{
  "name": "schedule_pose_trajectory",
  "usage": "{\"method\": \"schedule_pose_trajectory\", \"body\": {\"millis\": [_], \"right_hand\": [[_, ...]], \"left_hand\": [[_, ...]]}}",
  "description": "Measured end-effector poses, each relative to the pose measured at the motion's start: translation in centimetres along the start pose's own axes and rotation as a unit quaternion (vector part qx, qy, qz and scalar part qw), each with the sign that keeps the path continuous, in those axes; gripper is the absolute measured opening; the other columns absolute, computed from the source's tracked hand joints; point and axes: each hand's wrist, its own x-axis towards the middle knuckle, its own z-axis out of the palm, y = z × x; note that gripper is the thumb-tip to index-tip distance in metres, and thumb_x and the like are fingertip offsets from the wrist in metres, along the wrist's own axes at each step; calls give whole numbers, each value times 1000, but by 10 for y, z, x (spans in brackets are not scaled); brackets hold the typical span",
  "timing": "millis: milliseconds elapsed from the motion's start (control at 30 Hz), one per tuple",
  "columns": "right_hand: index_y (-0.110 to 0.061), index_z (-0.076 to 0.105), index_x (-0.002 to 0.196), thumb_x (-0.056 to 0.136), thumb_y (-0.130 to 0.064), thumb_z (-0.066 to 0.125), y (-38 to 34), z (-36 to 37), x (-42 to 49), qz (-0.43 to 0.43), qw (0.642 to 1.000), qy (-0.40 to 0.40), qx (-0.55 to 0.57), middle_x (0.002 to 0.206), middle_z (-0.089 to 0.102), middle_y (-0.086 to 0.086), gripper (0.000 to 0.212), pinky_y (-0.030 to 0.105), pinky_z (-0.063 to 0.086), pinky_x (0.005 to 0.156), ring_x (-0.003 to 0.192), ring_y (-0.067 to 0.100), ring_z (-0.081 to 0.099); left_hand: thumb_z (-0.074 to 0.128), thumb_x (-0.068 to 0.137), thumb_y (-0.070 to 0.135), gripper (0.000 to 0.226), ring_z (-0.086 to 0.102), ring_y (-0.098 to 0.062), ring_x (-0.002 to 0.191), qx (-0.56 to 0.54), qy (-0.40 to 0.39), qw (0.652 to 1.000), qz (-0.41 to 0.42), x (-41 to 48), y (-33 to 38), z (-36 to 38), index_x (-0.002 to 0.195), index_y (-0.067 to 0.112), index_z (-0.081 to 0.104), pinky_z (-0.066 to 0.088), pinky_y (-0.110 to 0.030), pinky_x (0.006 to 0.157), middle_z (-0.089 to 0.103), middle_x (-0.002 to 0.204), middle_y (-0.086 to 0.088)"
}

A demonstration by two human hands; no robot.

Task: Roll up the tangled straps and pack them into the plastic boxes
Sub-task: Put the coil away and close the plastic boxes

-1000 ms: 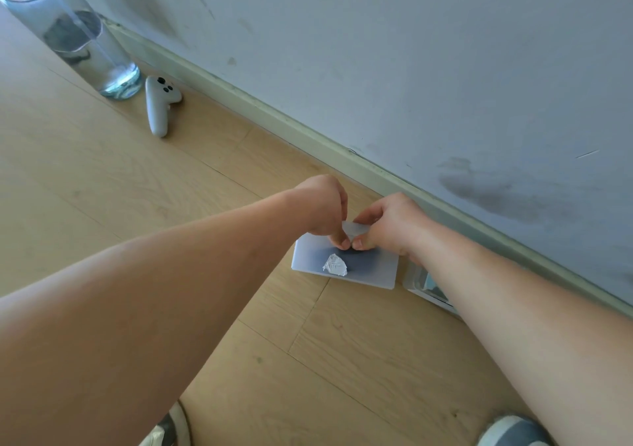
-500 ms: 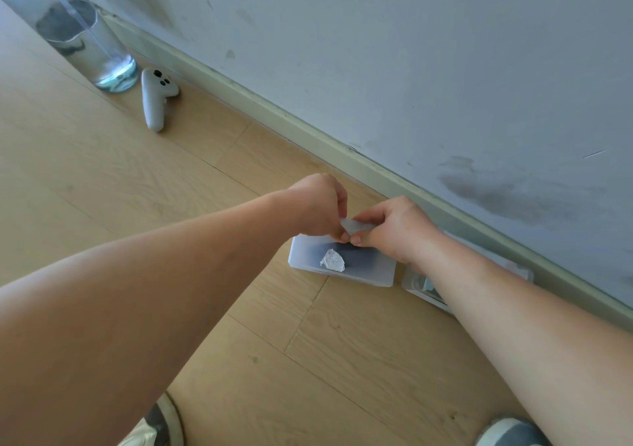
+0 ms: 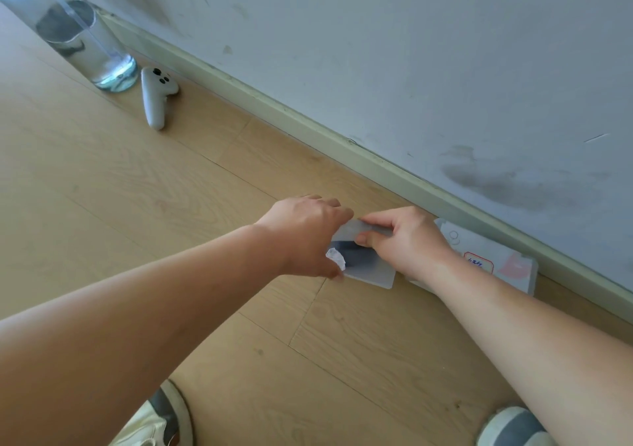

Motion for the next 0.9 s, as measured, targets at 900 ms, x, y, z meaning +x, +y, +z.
{"method": "schedule_pose_trajectory", "body": {"millis": [900], "right_hand": [[-11, 64, 109, 70, -18, 88, 29, 28, 3, -246, 917, 163, -270, 121, 61, 6, 46, 49, 56, 90, 111, 33, 57]], "left_hand": [[85, 65, 15, 53, 56, -31, 92, 113, 250, 959, 67, 20, -4, 42, 106, 15, 52, 53, -48, 74, 57, 103, -6]]}}
